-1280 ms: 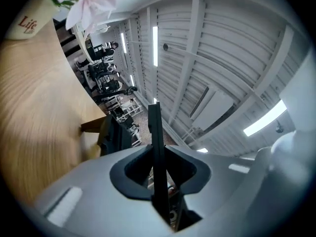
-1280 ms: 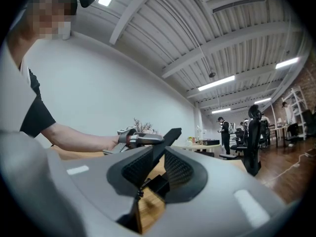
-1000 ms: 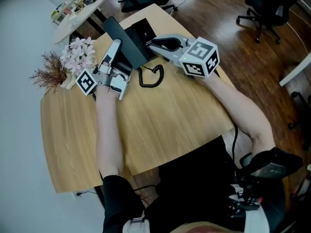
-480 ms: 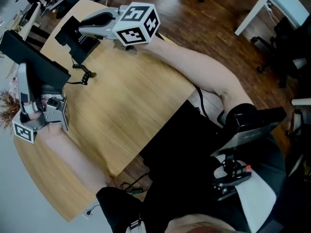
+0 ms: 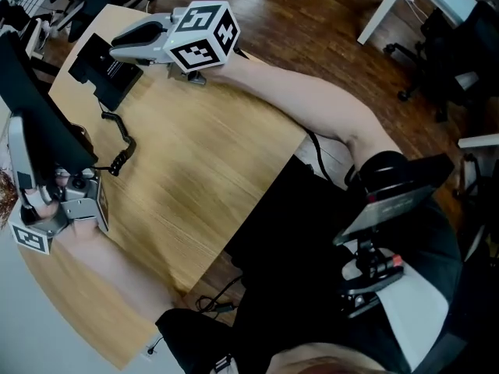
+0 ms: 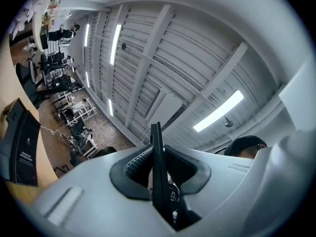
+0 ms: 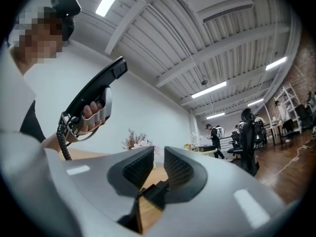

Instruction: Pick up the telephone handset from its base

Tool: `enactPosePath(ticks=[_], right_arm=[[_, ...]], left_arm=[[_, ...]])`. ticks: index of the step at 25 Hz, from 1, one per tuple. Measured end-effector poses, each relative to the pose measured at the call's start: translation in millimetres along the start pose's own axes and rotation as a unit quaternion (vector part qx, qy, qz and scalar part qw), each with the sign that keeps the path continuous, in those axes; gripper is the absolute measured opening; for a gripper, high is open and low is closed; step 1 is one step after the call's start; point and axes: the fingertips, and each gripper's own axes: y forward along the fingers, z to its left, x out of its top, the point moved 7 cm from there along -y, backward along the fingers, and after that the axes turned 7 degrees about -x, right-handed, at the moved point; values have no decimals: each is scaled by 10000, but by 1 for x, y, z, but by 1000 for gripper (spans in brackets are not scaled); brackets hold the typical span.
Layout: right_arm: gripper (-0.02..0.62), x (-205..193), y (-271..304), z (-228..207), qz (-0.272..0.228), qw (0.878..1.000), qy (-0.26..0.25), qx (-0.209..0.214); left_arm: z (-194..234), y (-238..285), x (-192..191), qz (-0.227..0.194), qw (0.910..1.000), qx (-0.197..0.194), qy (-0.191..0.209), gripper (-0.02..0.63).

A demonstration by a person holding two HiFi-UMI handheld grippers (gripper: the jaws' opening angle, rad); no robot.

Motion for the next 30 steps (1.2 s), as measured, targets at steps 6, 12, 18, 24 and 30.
enactPosePath(ticks=[6,12,18,24,30], right_arm=[[55,-2,1,2,26,10000,-11,35],[52,-9,4,4,108,9999,-22,86],[48,-17,15,4,186,9996,-104,187],[34,-16,16,5,133,9995,-142,240],[3,-12,-1,6,220,9993,-283,84]], left_arm=[[-4,0,1,-29,10000,27,51,78],[-16,5,2,-10,9997,-88,215,78],[-24,8,3,-10,9991,-200,361,78],[-27,10,3,59,9984,-227,515,78],[-20,9,-1,26,9991,-114,413,78]])
